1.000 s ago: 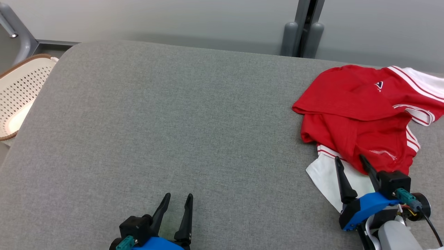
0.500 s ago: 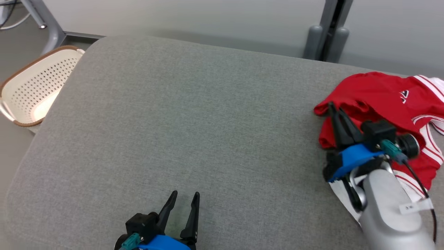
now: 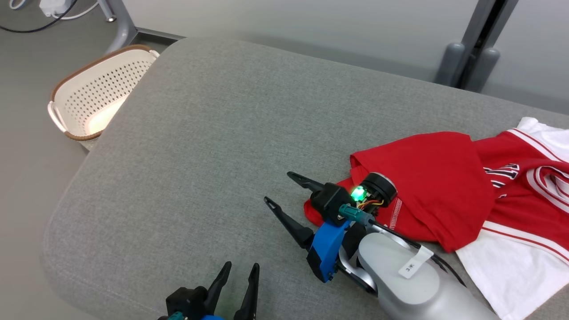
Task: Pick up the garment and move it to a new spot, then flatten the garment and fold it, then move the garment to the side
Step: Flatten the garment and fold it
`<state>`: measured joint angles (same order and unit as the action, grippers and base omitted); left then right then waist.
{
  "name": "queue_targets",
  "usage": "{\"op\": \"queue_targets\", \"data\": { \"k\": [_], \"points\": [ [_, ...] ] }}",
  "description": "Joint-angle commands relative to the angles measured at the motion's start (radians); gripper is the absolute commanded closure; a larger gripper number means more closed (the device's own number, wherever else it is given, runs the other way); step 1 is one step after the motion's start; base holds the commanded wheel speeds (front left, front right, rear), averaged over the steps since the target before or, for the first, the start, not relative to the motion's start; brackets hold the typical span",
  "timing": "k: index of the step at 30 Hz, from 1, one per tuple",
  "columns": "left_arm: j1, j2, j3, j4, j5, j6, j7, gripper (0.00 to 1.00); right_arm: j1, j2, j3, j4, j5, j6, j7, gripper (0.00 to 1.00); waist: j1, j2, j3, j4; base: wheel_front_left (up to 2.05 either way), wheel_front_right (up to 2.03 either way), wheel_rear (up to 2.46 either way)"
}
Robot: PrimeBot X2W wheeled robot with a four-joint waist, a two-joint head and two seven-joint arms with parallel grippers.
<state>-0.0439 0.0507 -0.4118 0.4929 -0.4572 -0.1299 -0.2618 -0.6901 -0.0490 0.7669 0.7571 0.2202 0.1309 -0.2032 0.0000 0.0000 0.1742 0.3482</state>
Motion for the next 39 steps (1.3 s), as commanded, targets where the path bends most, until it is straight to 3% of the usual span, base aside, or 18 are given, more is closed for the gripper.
{"op": "queue_targets", "data": {
  "k": [1,6,15,22,28,34,35,36,37,39],
  "points": [
    [0.001,0.000,0.006,-0.004,-0.001,-0.002,-0.005,0.00,0.004,-0.005,0.017,-0.012,0.026,0.000,-0.018,0.00,0.0000,0.0000,-0.001,-0.013,0.00,0.00,0.00],
    [-0.001,0.000,0.034,-0.015,0.011,-0.002,-0.005,0.00,0.046,-0.005,-0.057,-0.025,0.060,0.000,-0.059,0.00,0.0000,0.0000,-0.008,-0.087,0.00,0.00,0.00],
    [-0.018,0.000,0.073,-0.029,0.035,-0.002,-0.005,0.00,0.314,-0.054,-0.517,-0.151,-0.075,0.000,-0.062,0.00,0.0000,0.0000,-0.025,-0.215,0.00,0.00,0.00],
    [-0.008,0.000,0.080,-0.031,0.036,-0.002,-0.005,0.00,0.546,-0.027,-0.794,-0.246,-0.162,0.000,-0.062,0.00,0.0000,0.0000,-0.035,-0.247,0.00,0.00,0.00],
    [0.000,0.000,0.077,-0.027,0.040,-0.002,-0.005,0.00,0.637,-0.006,-0.865,-0.233,-0.213,0.000,-0.062,0.00,0.0000,0.0000,-0.043,-0.249,0.00,0.00,0.00],
    [0.003,0.000,0.075,-0.024,0.048,-0.002,-0.005,0.00,0.620,-0.001,-0.832,-0.115,-0.238,0.000,-0.056,0.00,0.0000,0.0000,-0.047,-0.242,0.00,0.00,0.00],
    [0.003,0.000,0.075,-0.024,0.049,-0.002,-0.005,0.00,0.616,0.002,-0.822,-0.090,-0.235,0.001,-0.052,0.20,0.0000,0.0000,-0.047,-0.241,0.00,0.00,0.00],
    [0.004,0.000,0.076,-0.025,0.051,-0.002,-0.005,0.00,0.613,0.003,-0.813,-0.068,-0.233,0.001,-0.051,0.94,0.0000,0.0000,-0.048,-0.241,0.00,0.00,0.00],
    [0.005,0.000,0.078,-0.026,0.051,-0.002,-0.005,0.00,0.610,0.004,-0.810,-0.050,-0.232,0.001,-0.050,1.00,0.0000,0.0000,-0.049,-0.242,0.00,0.00,0.00],
    [0.008,0.000,0.086,-0.031,0.053,-0.002,-0.005,0.00,0.606,0.002,-0.826,-0.034,-0.240,0.001,-0.049,1.00,0.0000,0.0000,-0.052,-0.246,0.00,0.00,0.00]
  ]
}}
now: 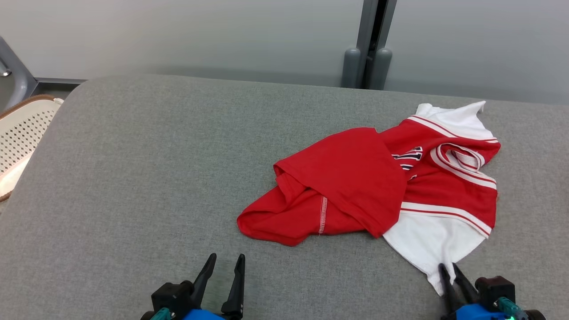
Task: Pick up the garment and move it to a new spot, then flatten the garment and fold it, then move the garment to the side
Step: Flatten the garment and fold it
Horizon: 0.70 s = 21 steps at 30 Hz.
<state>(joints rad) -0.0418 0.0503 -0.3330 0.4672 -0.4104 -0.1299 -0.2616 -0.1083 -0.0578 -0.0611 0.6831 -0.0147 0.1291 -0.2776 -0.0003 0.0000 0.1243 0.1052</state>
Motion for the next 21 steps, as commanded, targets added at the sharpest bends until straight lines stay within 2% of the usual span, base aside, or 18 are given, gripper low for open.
{"op": "queue_targets", "data": {
  "k": [1,3,13,14,15,16,21],
  "points": [
    [0.010,0.000,0.012,-0.008,0.007,-0.002,-0.005,0.00,0.025,0.009,-0.015,0.035,-0.014,0.002,0.025,1.00,0.0003,0.0000,-0.005,-0.007,0.00,0.00,0.00],
    [0.012,0.000,0.016,-0.010,0.007,-0.002,-0.005,0.00,0.028,0.009,-0.039,0.024,-0.017,0.001,0.023,1.00,0.0003,0.0000,-0.008,-0.011,0.00,0.00,0.00],
    [-0.009,0.000,-0.017,-0.072,-0.002,-0.002,-0.005,0.00,0.073,-0.091,-0.271,-0.093,-0.076,0.001,0.014,1.00,0.0003,0.0000,-0.030,-0.050,0.00,0.00,0.00],
    [-0.017,0.000,-0.030,-0.084,-0.005,-0.002,-0.005,0.00,0.067,-0.089,-0.281,-0.103,-0.077,0.001,0.014,0.94,0.0003,0.0000,-0.027,-0.054,0.00,0.00,0.00],
    [-0.026,0.000,-0.047,-0.095,-0.008,-0.002,-0.005,0.00,0.058,-0.085,-0.287,-0.117,-0.078,0.001,0.014,0.12,0.0003,0.0000,-0.023,-0.058,0.00,0.00,0.00],
    [-0.035,0.000,-0.062,-0.108,-0.019,-0.002,-0.005,0.00,0.051,-0.080,-0.286,-0.127,-0.080,0.001,0.014,0.00,0.0003,0.0000,-0.018,-0.062,0.00,0.00,0.00],
    [-0.116,0.000,-0.228,-0.148,-0.089,-0.002,-0.005,0.00,0.017,-0.040,-0.257,-0.183,-0.075,0.001,0.014,0.00,0.0003,0.0000,0.018,-0.087,0.00,0.00,0.00]
  ]
}}
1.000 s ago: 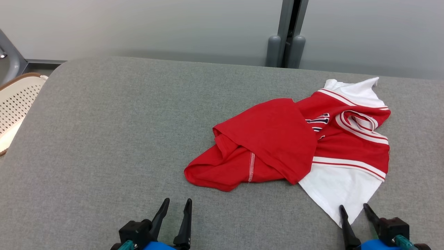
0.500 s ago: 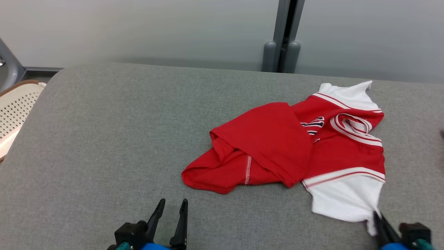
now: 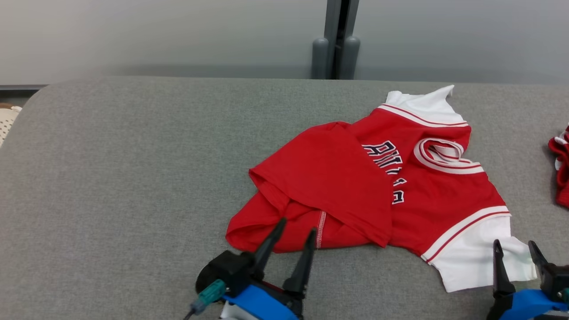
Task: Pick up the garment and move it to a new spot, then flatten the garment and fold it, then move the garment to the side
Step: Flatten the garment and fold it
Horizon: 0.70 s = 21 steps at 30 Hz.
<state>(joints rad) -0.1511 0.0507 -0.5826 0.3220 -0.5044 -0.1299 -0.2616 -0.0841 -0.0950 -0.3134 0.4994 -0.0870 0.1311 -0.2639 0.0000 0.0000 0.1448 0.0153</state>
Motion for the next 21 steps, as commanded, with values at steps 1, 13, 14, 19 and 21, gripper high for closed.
{"op": "queue_targets", "data": {
  "k": [1,13,14,19,21],
  "points": [
    [-0.030,0.000,-0.022,-0.003,-0.008,-0.002,-0.005,0.00,-0.015,0.004,0.005,-0.010,0.001,-0.001,0.000,0.00,0.0000,0.0000,0.007,-0.004,0.00,0.00,0.00],
    [-0.247,0.023,-0.427,0.164,-0.223,-0.002,-0.005,0.00,-0.087,0.038,0.071,-0.073,0.013,-0.001,0.000,0.00,0.0000,0.0000,0.114,-0.101,0.00,0.00,0.00],
    [-0.256,0.026,-0.435,0.175,-0.235,-0.002,-0.005,0.00,-0.093,0.038,0.072,-0.077,0.014,-0.001,0.000,0.00,0.0000,0.0000,0.121,-0.107,0.00,0.00,0.00],
    [-0.282,0.028,-0.419,0.195,-0.266,-0.002,-0.005,0.00,-0.104,0.042,0.084,-0.094,0.021,-0.001,0.000,0.00,0.0000,0.0000,0.149,-0.130,0.00,0.00,0.00],
    [-0.284,0.027,-0.400,0.209,-0.268,-0.002,-0.005,0.00,-0.108,0.043,0.089,-0.099,0.024,-0.001,0.000,0.00,0.0000,0.0000,0.159,-0.138,0.00,0.00,0.00]
  ]
}}
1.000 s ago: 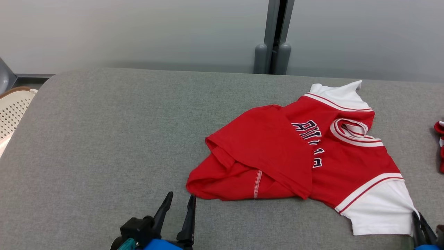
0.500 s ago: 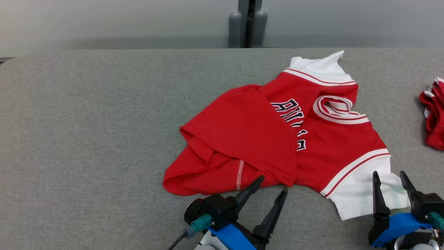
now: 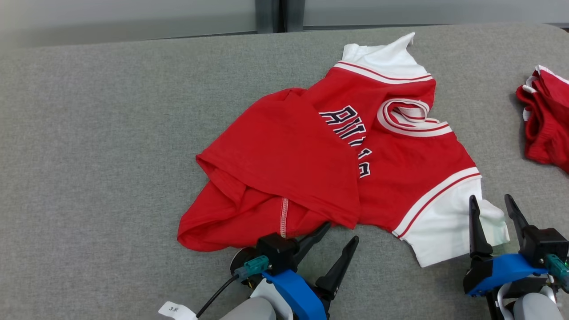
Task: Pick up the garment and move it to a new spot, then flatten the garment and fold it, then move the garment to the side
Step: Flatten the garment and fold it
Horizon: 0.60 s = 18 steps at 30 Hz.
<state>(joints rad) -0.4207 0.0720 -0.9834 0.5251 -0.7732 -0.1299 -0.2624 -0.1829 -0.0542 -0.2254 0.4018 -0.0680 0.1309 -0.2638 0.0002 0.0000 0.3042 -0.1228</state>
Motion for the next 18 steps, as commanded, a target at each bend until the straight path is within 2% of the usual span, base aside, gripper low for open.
{"op": "queue_targets", "data": {
  "k": [1,14,15,16,17,18],
  "points": [
    [-0.015,0.005,0.008,0.011,0.002,-0.002,-0.003,0.00,-0.013,0.002,0.004,-0.006,0.006,0.000,0.000,0.00,-0.0002,0.0000,0.004,-0.004,0.00,0.00,0.00],
    [-0.036,-0.006,0.037,-0.047,-0.026,-0.002,-0.001,0.00,-0.029,0.003,0.037,-0.009,0.047,0.000,0.000,0.00,-0.0002,0.0000,0.037,-0.028,0.00,0.00,0.00],
    [-0.037,-0.006,0.042,-0.047,-0.027,-0.002,-0.001,0.04,-0.030,0.003,0.039,-0.008,0.050,0.000,0.000,0.00,-0.0002,0.0000,0.038,-0.029,0.00,0.00,0.00],
    [-0.039,-0.005,0.047,-0.046,-0.027,-0.002,-0.001,0.32,-0.031,0.003,0.041,-0.007,0.052,0.000,0.000,0.00,-0.0002,0.0000,0.039,-0.031,0.00,0.00,0.00],
    [-0.041,-0.005,0.053,-0.043,-0.024,-0.002,-0.001,0.73,-0.033,0.003,0.043,-0.006,0.053,0.000,0.000,0.00,-0.0002,0.0000,0.040,-0.032,0.00,0.00,0.00],
    [-0.043,-0.004,0.056,-0.042,-0.019,-0.002,-0.001,1.00,-0.034,0.003,0.045,-0.005,0.055,0.000,0.000,0.00,-0.0002,0.0000,0.041,-0.033,0.00,0.00,0.00]
  ]
}}
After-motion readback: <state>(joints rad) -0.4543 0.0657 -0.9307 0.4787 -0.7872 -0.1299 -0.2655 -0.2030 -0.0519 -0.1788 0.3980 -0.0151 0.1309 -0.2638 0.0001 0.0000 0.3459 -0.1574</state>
